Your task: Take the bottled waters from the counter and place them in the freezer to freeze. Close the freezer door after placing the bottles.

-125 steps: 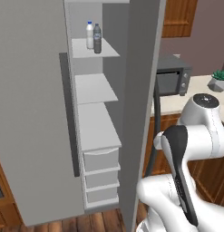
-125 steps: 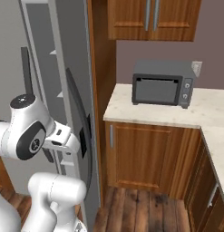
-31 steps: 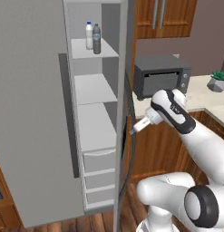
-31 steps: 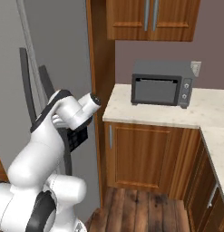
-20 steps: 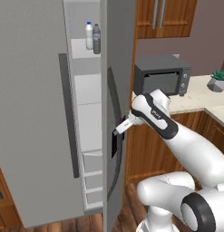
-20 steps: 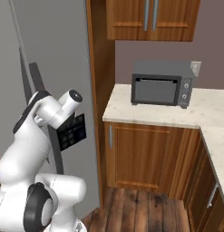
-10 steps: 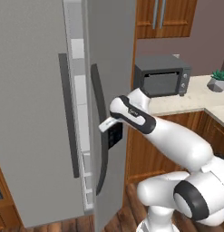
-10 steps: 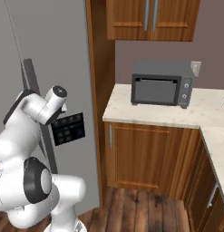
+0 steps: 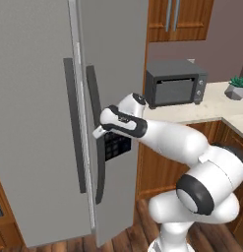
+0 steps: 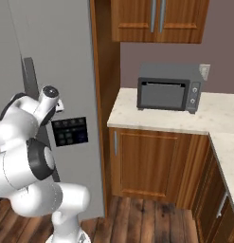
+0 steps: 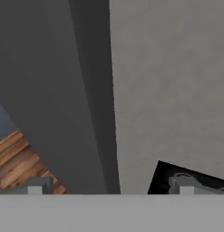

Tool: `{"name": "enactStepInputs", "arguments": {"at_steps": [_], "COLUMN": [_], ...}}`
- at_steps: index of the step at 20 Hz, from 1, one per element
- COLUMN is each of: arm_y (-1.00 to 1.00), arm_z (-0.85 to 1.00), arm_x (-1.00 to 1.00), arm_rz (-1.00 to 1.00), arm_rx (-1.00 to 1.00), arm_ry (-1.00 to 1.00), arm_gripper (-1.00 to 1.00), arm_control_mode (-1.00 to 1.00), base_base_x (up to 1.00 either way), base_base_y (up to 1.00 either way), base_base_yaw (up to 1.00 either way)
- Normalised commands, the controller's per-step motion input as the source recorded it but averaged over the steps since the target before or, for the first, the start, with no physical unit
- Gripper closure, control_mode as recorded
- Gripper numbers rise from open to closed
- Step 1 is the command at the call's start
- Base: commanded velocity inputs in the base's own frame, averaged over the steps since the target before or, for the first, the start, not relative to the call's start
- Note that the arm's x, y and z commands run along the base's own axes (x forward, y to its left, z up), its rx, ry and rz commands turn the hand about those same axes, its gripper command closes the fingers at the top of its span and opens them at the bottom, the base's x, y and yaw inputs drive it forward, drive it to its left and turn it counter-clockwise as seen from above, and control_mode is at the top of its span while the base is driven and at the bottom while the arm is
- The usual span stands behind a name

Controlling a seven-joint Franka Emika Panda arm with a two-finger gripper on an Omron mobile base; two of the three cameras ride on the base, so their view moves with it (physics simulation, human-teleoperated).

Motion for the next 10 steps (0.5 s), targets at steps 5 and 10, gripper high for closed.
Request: {"name": "enactStepInputs", "arguments": {"at_steps": [5,10], "arm_y": [0.29,0.13], "arm_z": [0.0,0.02], "arm_x": [0.34,0.08], "arm_rz": [-0.1,-0.13], "arm_rx": [-0.1,-0.11], "arm_ry": [-0.04,0.0], "arm_gripper": [-1.0,-1.0], "arm_control_mode": [-1.0,-1.0], "base_base_x": [0.0,0.0], "base_base_y": [0.0,0.0], "base_base_yaw": [0.0,0.0]}}
